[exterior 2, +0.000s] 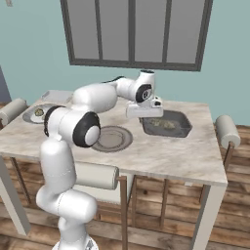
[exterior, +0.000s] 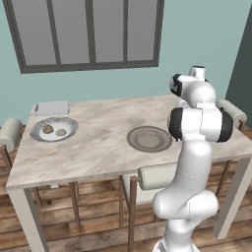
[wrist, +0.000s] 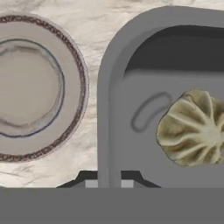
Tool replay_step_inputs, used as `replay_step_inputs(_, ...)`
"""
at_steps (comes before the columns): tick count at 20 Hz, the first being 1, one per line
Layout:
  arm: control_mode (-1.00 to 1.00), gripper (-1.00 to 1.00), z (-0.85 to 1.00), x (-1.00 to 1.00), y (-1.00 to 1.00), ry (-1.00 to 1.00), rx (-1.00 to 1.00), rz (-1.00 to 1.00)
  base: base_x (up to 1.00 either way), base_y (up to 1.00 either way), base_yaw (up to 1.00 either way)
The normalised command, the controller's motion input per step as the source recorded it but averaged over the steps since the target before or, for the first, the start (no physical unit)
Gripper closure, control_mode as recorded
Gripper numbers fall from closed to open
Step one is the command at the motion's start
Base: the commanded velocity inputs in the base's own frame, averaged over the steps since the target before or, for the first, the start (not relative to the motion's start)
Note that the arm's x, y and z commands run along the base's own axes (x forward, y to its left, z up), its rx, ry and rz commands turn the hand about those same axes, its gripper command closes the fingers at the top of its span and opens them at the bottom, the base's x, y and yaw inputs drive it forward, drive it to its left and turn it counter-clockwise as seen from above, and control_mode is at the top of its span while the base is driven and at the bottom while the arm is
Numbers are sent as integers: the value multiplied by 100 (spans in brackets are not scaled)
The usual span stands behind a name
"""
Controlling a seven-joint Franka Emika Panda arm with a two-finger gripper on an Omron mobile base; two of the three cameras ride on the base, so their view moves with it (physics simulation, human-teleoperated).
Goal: Place two dumplings into each of the tupperware containers and then place the containers in the fridge.
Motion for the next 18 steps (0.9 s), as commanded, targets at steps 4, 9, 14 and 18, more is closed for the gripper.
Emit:
replay_step_inputs(4, -100, 100, 49, -61, 10, -2, -1, 61, 0, 0, 0)
replay_step_inputs(9, -100, 100, 35, -78, 64, 0, -3, 65, 0, 0, 0)
replay_step_inputs(14, -100, 100, 41, -95, 73, -4, -8, 54, 0, 0, 0)
replay_step_inputs(18, -100, 100, 44, -100, 41, -15, -3, 38, 0, 0, 0)
